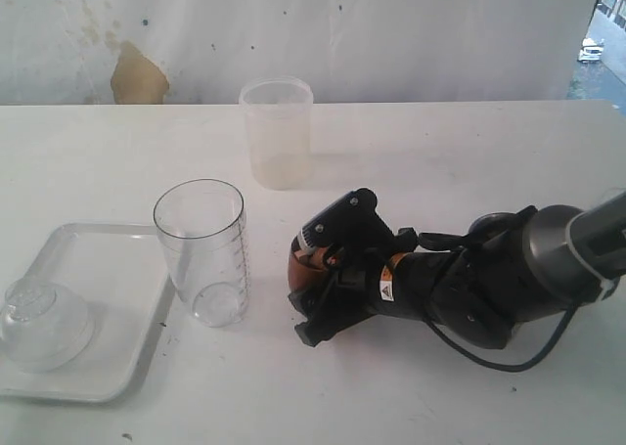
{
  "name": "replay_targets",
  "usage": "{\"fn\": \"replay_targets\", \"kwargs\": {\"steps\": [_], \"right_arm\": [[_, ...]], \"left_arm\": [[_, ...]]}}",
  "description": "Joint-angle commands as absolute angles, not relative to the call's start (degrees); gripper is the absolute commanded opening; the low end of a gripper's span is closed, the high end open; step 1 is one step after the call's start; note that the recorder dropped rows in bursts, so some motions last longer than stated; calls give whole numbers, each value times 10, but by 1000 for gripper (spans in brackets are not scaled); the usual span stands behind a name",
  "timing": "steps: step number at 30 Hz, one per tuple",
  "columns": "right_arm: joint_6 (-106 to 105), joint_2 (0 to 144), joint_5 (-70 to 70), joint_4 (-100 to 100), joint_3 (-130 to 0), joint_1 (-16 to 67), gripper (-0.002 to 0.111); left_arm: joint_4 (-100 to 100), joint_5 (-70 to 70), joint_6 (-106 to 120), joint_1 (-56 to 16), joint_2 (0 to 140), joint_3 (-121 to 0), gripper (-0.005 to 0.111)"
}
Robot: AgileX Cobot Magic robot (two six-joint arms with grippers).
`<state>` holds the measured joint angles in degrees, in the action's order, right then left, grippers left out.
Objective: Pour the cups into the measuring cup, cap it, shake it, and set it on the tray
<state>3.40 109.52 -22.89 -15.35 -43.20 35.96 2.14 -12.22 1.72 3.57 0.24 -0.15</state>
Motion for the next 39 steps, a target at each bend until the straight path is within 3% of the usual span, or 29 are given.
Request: {"fn": "replay_targets", "kwargs": {"steps": [1, 26, 30, 39], "right_arm": [[26, 1085, -239, -154, -435, 359, 0], [23, 979, -173, -133, -463, 332, 0], [34, 954, -96, -133, -497, 317, 0], [44, 869, -24, -133, -509, 181, 0]], "left_arm": [[18, -119, 17, 33, 0, 0, 0], [18, -119, 17, 33, 0, 0, 0], [18, -119, 17, 33, 0, 0, 0], [18, -119, 17, 33, 0, 0, 0]]}}
